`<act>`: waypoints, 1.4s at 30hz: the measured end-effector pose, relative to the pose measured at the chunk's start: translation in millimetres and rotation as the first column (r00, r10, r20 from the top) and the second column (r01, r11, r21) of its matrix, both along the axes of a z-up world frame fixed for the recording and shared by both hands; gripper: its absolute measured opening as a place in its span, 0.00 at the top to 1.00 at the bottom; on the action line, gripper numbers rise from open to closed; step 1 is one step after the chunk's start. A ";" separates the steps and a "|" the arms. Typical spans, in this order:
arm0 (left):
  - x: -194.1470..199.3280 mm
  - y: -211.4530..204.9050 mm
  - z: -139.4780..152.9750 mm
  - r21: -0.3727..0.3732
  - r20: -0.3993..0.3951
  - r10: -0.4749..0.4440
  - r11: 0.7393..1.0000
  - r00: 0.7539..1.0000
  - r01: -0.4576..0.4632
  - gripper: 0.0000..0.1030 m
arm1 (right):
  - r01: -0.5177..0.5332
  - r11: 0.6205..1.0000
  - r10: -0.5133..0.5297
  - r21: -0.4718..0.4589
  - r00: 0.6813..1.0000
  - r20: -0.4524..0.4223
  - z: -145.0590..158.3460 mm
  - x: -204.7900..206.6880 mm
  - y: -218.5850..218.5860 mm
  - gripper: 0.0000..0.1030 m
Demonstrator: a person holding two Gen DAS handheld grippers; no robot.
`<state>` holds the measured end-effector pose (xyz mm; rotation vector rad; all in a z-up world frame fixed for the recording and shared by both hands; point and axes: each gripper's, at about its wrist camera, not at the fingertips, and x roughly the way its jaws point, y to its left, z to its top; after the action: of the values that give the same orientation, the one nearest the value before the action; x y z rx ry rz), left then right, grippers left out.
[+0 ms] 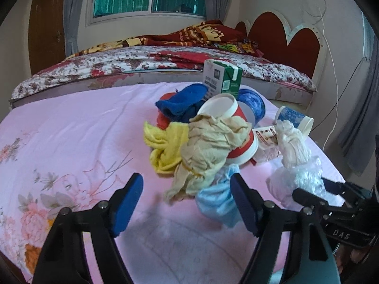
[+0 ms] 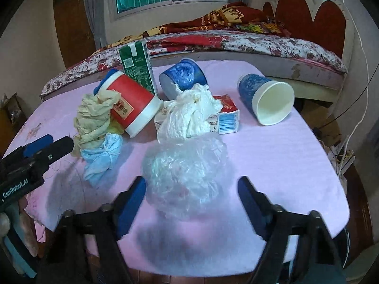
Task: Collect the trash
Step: 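Reach the left tool to the beige cloth while the right tool reaches the clear plastic bag, then grasp the beige cloth with the left tool while the right tool grasps the plastic bag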
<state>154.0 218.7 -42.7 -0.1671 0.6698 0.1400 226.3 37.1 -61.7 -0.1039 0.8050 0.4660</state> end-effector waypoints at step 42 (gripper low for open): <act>-46.7 -9.7 26.7 0.038 0.041 -0.027 0.999 0.999 0.026 0.68 | -0.050 0.997 0.049 0.050 0.999 0.019 20.9 -43.2 -47.6 0.59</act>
<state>107.3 209.0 -16.0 -0.1252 0.6276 0.1233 183.0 -10.5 -40.8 -0.0807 0.7744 0.5312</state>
